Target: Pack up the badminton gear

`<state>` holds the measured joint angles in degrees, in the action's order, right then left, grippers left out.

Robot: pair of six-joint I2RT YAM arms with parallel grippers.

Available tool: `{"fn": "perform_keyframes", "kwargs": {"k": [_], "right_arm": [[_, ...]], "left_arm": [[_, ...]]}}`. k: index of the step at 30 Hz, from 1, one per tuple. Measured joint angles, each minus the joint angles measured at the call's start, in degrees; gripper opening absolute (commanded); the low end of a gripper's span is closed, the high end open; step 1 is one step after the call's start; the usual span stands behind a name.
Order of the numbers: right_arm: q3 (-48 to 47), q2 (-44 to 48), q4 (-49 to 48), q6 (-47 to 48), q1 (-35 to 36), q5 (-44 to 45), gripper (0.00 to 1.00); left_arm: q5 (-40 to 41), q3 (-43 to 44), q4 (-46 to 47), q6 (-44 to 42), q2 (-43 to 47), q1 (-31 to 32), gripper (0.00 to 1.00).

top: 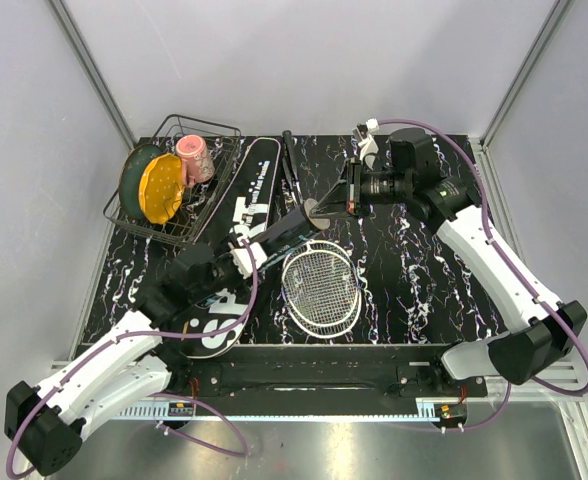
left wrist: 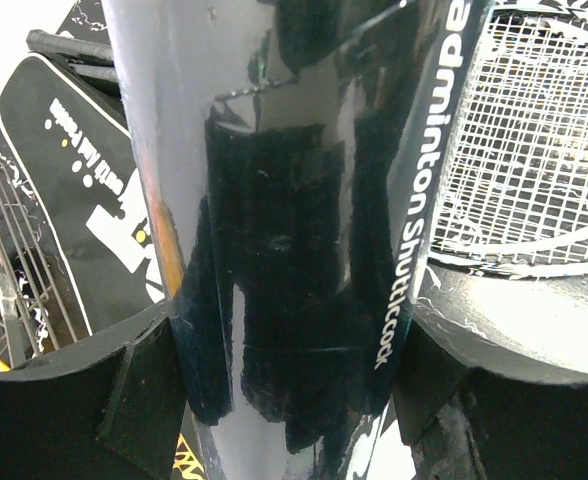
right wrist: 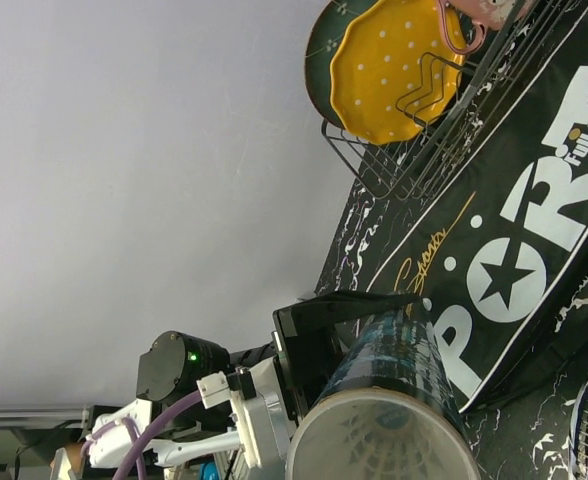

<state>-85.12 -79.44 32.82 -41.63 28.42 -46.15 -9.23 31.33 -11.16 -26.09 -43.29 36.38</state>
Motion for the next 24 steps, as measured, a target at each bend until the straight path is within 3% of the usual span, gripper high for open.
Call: {"fn": "perform_keyframes", "kwargs": {"k": [14,21,22,24], "right_arm": [[-1.8,-5.3,-0.2,13.2,4.2,-6.5,0.0],[-1.0,-4.4,-0.5,15.3,4.4,-7.0,0.01],[-1.0,-4.3,-0.5,15.3,4.5,-6.8,0.3],[-1.3,-4.4,-0.2,15.2,4.5,-6.9,0.41]], "left_arm": [[-3.1,-2.1,-4.3,-0.1,2.7,-1.2,0.0],[-3.7,-2.1,-4.9,-0.9,3.1,-1.2,0.0],[-3.7,-2.1,-4.9,-0.9,3.1,-1.2,0.0],[-3.7,-2.1,-4.9,-0.9,3.1,-1.2,0.0]]}}
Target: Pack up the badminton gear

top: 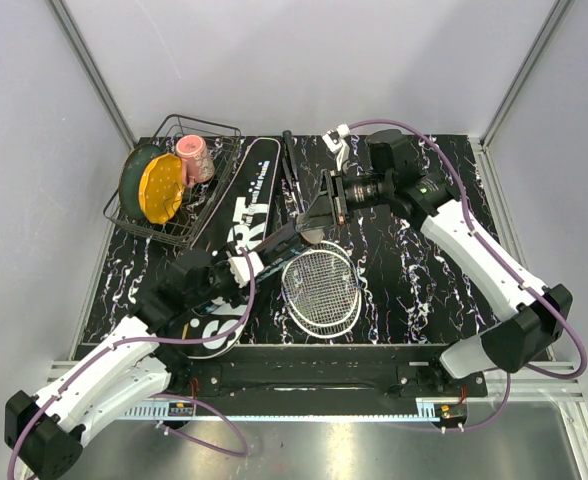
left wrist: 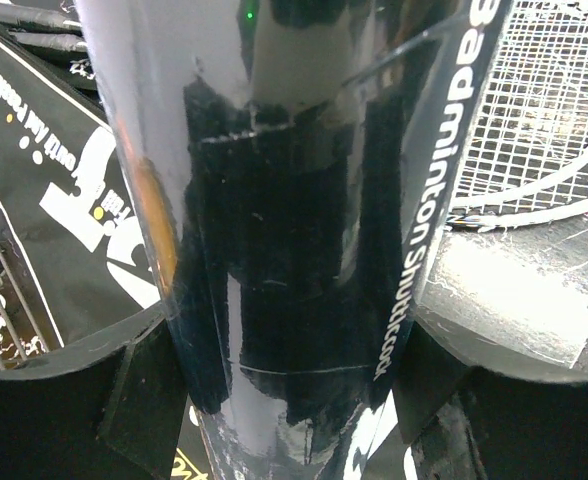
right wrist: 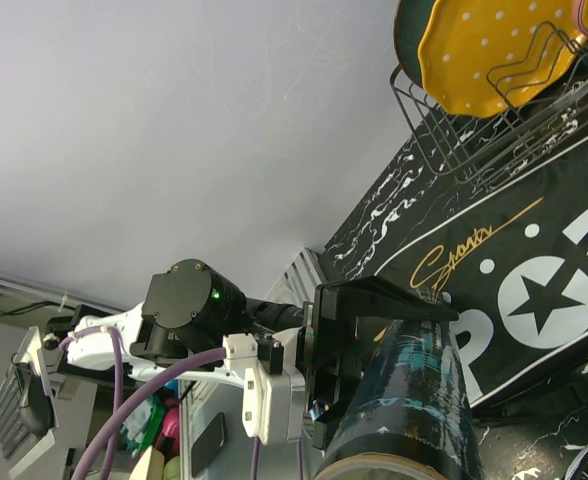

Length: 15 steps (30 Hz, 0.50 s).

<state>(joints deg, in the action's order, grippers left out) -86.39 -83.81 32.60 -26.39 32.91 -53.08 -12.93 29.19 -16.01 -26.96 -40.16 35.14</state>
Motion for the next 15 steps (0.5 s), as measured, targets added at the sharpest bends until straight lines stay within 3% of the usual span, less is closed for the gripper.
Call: {"fn": "perform_keyframes", "kwargs": {"k": [2,5,15], "right_arm": [[-0.4,0.2,-0.5,-0.1,0.0,0.0,0.54],[-0.4,1.8,-2.1,-1.2,0.2,1.7,0.61],[2.1,12.6,-5.0,-4.7,-1.9,10.6,0.62]], "left_arm": [[-0.1,0.0,0.0,-0.1,0.0,0.0,0.0],[-0.6,0.0,0.6,-0.1,0.0,0.2,0.0],[-4.7,0.0,12.2,-0.2,0.4,1.7,0.0]]}}
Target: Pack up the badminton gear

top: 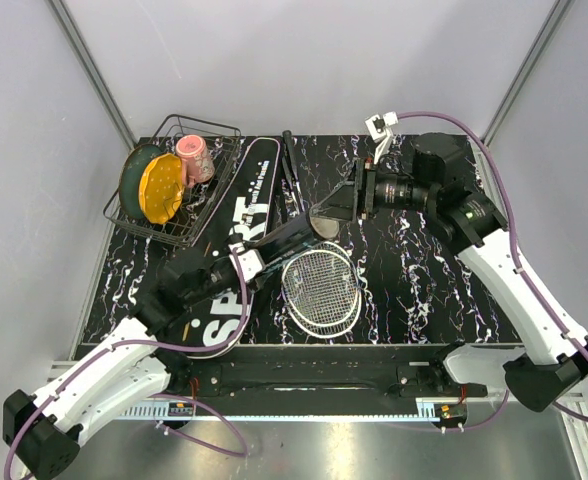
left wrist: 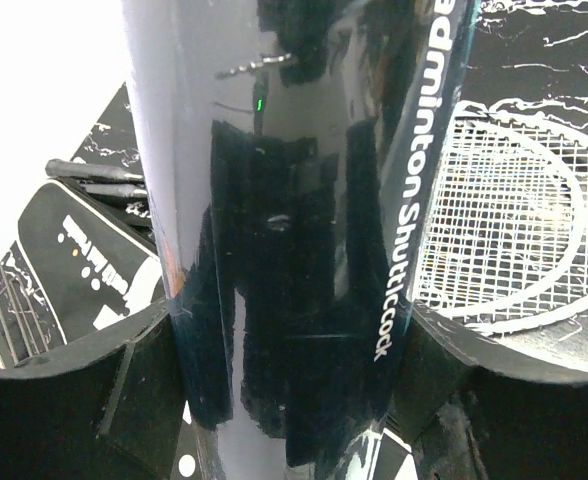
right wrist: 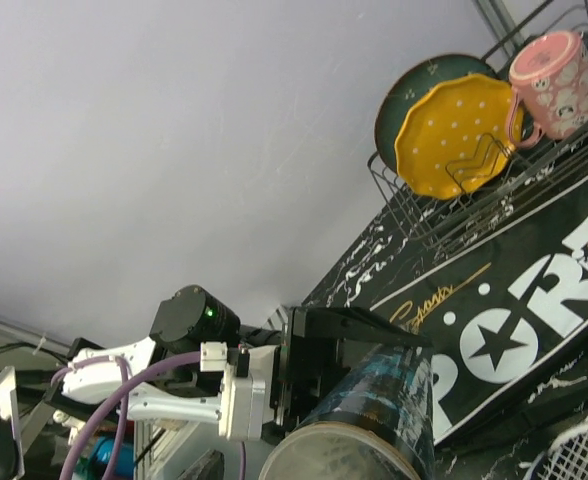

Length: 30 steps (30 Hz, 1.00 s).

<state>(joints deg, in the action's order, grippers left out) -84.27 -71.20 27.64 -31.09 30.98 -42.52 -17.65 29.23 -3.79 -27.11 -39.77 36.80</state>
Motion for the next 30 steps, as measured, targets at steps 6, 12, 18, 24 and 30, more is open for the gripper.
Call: {"fn": "perform_keyframes", "kwargs": {"k": [6,12,18,24,30], "right_arm": [[1.2,1.6,-1.1,-0.1,-0.2,1.5,0.71],[6.1,9.8,-1.2,0.3,-0.2,14.9,0.95],[18.0,20.5,-6.5,-1.2,-0.3,26.9,1.0],[22.6,13.2,-15.9,-5.4,-0.2,28.8,1.0],[23.2,4.3,-22.0,-10.5,0.9,33.1,0.97]], "left_arm": [[-0.2,0.0,1.1,-0.1,0.0,0.0,0.0],[2.1,2.8,2.2,3.6,-1.8,0.4,0.0],[5.5,17.3,-0.5,15.6,-14.5,0.5,0.0],[-0.8,31.3,-3.6,27.5,-25.9,0.5,0.0],[-6.6,29.1,3.0,36.9,-26.1,0.6,0.0]]}}
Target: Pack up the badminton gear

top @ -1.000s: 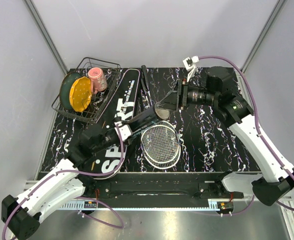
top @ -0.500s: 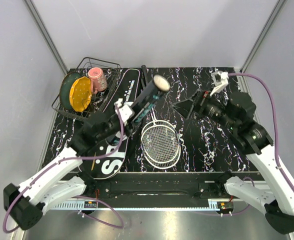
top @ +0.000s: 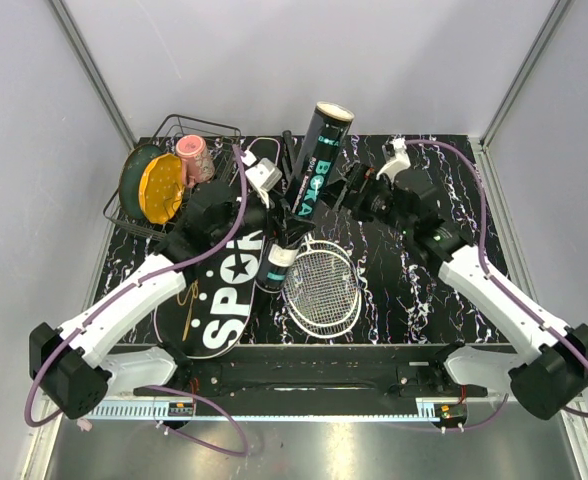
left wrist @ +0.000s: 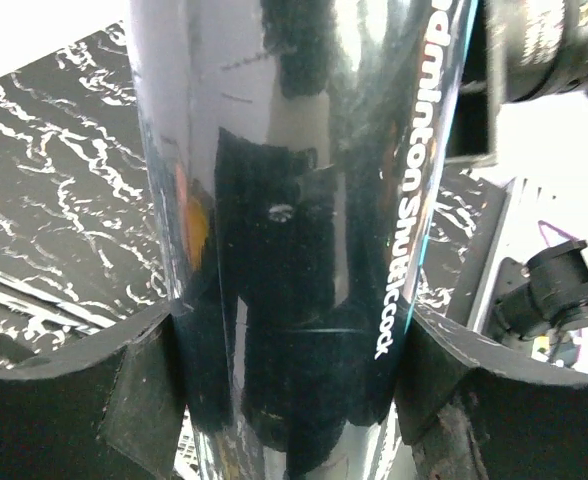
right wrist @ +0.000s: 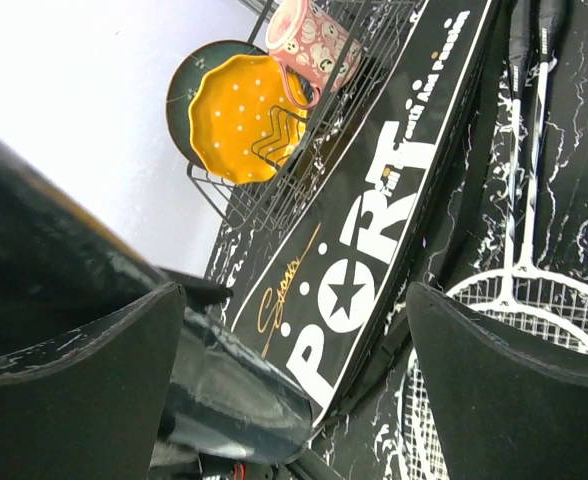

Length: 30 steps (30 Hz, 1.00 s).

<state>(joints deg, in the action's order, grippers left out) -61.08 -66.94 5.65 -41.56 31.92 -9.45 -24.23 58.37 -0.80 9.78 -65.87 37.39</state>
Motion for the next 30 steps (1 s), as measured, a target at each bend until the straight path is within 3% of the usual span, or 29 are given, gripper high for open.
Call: {"fn": "perform_keyframes", "kwargs": {"k": [5,10,13,17,24,30], "right_arm": [[0.2,-1.9,-3.2,-1.1,0.9,3.1,0.96],[5.5,4.0,-5.4,-0.1,1.7,7.0,1.0],[5.3,6.1,-6.2,1.8,2.0,5.9,1.0],[0.2,1.7,-8.5,2.9,2.1,2.4,0.99],[-4.9,-7.7,-12.3,1.3,2.4,-3.4,0.67],[-6.1,-11.1,-13.7,-0.2,2.8,-4.9,0.67]], "left_arm": [[-2.7,0.8,2.1,4.0,-1.8,-0.5,0.0],[-3.0,0.9,2.0,7.0,-2.8,-1.9,0.0],[-3.2,0.7,2.3,8.8,-3.0,-3.2,0.01],[-4.6,-0.1,4.5,11.5,-3.8,-5.1,0.01],[-3.8,-1.8,3.7,13.2,-4.5,-6.4,0.05],[-2.9,-1.9,2.6,14.1,-5.9,-7.0,0.06]]}}
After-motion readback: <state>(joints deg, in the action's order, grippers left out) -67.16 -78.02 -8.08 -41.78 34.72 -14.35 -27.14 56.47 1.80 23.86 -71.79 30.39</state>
